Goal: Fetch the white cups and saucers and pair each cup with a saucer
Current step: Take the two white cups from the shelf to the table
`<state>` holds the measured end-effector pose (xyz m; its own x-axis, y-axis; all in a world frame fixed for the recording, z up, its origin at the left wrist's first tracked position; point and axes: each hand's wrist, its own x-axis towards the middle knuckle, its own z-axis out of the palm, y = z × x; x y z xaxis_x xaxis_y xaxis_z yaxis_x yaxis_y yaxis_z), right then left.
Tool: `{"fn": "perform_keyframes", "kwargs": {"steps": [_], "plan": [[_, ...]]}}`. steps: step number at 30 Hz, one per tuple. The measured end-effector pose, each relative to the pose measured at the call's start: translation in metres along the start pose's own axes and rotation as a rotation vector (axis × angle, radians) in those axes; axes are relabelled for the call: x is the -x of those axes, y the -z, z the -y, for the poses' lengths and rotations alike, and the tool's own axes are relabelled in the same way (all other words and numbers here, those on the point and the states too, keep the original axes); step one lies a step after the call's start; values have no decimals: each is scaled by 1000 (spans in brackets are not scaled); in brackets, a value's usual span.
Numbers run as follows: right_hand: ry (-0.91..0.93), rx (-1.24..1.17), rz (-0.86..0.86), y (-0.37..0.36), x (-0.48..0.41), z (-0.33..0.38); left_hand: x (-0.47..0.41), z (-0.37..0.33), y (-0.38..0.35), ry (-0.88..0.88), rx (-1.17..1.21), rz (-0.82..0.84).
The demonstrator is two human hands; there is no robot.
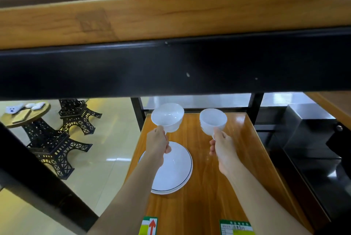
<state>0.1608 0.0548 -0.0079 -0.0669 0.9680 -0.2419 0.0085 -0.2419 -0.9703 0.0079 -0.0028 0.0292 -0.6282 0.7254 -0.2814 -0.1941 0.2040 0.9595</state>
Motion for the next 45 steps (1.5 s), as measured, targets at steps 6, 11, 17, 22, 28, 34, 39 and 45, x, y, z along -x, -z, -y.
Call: {"fn": "perform_keyframes", "kwargs": {"steps": [6, 11, 17, 22, 28, 34, 39, 45], "plan": [[160, -23, 63, 14, 35, 13, 37, -9, 18, -35, 99, -102], [190, 5, 78, 28, 80, 13, 71, 2, 32, -49, 170, -137], [259, 87, 32, 66, 162, -1, 121, 20, 61, -55, 182, -100], [258, 25, -48, 94, 248, -26, 173, 46, 98, -31, 178, -30], [168, -88, -193, 125, 331, -62, 246, 84, 119, -163, 21, 3], [121, -125, -467, 193, 408, -86, 334, 108, 82, -187, -3, 201], [137, -141, -756, 276, 474, -103, 412, 134, 20, -144, -5, 473], [93, -172, -1087, 392, 583, -124, 543, 181, -64, -136, -101, 751]]}}
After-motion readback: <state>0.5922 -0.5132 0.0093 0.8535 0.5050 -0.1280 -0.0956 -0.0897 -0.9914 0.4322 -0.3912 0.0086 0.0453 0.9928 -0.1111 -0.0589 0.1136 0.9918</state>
